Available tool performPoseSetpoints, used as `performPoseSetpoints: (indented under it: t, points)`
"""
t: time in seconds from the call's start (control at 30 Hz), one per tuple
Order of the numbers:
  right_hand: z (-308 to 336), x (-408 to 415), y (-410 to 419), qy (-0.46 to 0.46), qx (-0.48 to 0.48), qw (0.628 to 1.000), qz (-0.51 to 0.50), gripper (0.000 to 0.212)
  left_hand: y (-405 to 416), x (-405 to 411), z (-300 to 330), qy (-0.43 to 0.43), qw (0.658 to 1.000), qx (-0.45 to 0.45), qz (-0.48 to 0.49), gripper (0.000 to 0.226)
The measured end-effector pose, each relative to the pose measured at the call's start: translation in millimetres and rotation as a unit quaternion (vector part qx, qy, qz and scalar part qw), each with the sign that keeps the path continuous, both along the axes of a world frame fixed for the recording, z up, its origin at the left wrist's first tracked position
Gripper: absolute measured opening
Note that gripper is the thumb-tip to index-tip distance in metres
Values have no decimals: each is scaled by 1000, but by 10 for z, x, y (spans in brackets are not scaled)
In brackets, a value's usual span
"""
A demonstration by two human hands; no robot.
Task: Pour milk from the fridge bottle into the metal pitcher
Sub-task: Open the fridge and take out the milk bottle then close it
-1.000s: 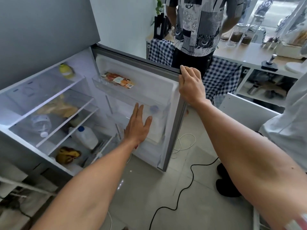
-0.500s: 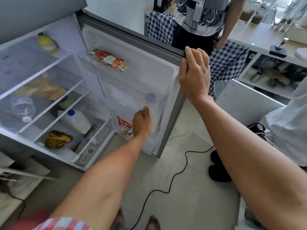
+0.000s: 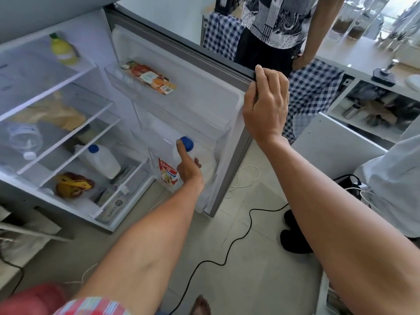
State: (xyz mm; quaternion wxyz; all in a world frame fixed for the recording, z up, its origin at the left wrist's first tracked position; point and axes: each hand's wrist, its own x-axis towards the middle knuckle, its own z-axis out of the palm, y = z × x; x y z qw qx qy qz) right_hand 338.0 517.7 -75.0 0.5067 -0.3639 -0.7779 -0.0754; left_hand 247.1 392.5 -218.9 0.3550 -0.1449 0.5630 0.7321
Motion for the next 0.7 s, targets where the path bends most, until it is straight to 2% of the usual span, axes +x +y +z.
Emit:
performPoseSetpoints:
  t: [0.07,0.1,0.2,0.23,0.4,0.5,0.57,0.63,0.7]
  points:
    - [-10,-10,5,-1,-5,1000,-4,38,-52,-17,9,-19,999,-16,43,46]
    - [-14,-11,8,-1,-7,1000,-6,38,-85,-40,20,-27,998,-10,55,50]
    - [-15,-13,14,-4,-9,1000,-9,38,-166,-145,60,-42,993,11,112,90]
    - [-13,-12,11,-6,-12,1000,-9,38,-186,-173,79,-37,991,11,126,96]
    - [23,13,-52,-12,-49,999,7,39,-375,-155,387,-6,992,16,123,71]
    - [67,58,-105,-34,-72,997,21,39,-543,-120,532,54,994,-20,95,74]
    - [102,95,-142,-58,-86,994,29,40,-663,-115,626,116,987,-65,87,69]
    - [127,122,-207,-75,-96,992,38,42,-794,-117,733,193,972,-107,80,61]
    - [147,126,-277,-84,-105,990,38,42,-937,-159,786,271,948,-160,52,63]
